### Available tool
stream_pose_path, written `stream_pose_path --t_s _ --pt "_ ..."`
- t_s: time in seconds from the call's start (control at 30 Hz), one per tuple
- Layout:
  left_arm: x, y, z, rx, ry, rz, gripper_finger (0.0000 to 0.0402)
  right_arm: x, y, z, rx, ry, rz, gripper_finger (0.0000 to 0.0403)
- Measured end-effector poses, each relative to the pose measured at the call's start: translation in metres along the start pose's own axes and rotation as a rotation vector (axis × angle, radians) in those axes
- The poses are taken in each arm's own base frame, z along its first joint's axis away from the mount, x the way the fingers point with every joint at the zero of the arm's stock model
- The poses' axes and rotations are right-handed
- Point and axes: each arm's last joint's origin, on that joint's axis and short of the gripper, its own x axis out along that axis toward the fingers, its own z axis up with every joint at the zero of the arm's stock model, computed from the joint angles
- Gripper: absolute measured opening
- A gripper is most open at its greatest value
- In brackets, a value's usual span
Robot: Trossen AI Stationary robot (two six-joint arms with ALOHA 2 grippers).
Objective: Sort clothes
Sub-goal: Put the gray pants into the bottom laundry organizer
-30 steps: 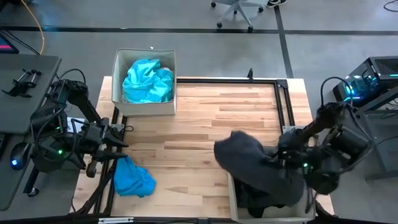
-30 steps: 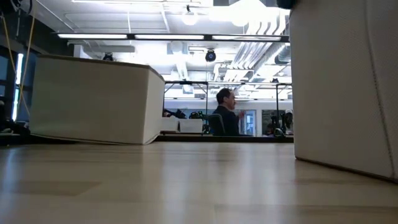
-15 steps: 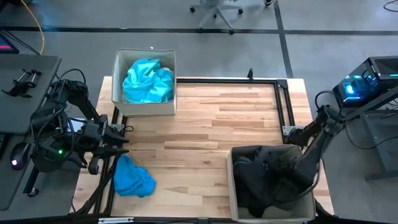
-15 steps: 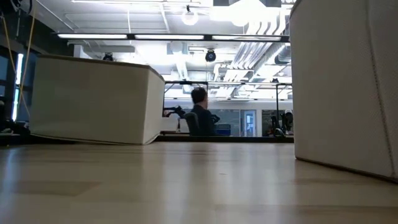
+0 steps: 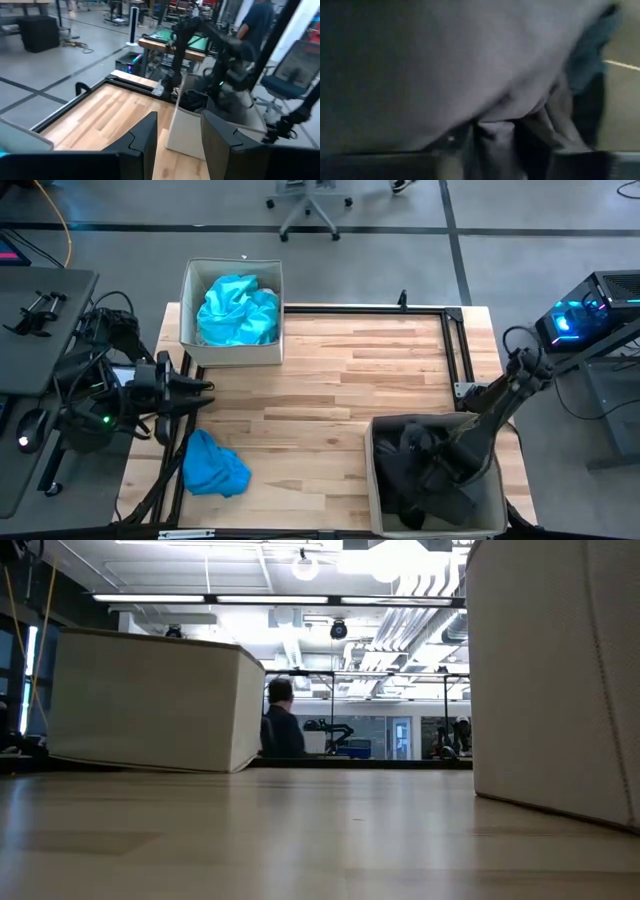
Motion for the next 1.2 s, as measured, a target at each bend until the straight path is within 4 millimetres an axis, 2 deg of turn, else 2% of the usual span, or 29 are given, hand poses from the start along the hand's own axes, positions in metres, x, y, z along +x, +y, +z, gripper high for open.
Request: stream_pose_path --t_s 0.13,0.27,0.37,0.47,0.53,0.63,0.8,0.9,0.93,1.03,1.13,1.2 --pt "0.005 0.002 0.001 -0.007 -0.007 0.035 0.0105 -0.048 -0.009 -0.001 -0.013 0.057 0.129 0.0184" --pt "0.010 0.004 0.003 -0.014 -0.013 0.068 0.0105 -0.091 -0.022 -0.005 -0.003 0.104 0.263 0.0210" --pt "0.013 0.005 0.004 -0.018 -0.018 0.092 0.0105 -0.114 -0.027 -0.004 -0.006 -0.097 0.385 0.0208" --pt "0.017 0.007 0.005 -0.023 -0.024 0.121 0.0105 -0.121 -0.026 -0.001 -0.022 -0.378 0.461 0.0191" --pt "0.020 0.009 0.006 -0.027 -0.028 0.145 0.0105 -0.111 -0.026 0.003 -0.021 -0.422 0.420 0.0171" --pt "0.025 0.012 0.007 -0.033 -0.035 0.178 0.0105 -0.076 -0.018 0.007 -0.020 -0.422 0.342 0.0136" --pt "0.030 0.015 0.008 -0.041 -0.032 0.210 0.0105 0.010 0.002 0.007 -0.016 -0.343 0.404 0.0094" --pt "0.032 0.016 0.008 -0.043 -0.022 0.215 0.0105 0.062 -0.001 0.009 0.027 -0.281 0.447 0.0080" --pt "0.033 0.016 0.008 -0.038 -0.012 0.214 0.0105 0.072 -0.003 0.010 0.050 -0.267 0.470 0.0078" --pt "0.036 0.016 0.007 -0.008 0.034 0.199 0.0103 0.090 -0.010 0.012 0.104 -0.262 0.490 0.0079" --pt "0.041 0.015 0.005 0.009 0.105 0.167 0.0100 0.085 -0.013 0.017 0.097 -0.259 0.498 0.0098" --pt "0.044 0.014 0.003 0.008 0.180 0.125 0.0097 0.071 -0.017 0.020 0.061 -0.259 0.500 0.0115"
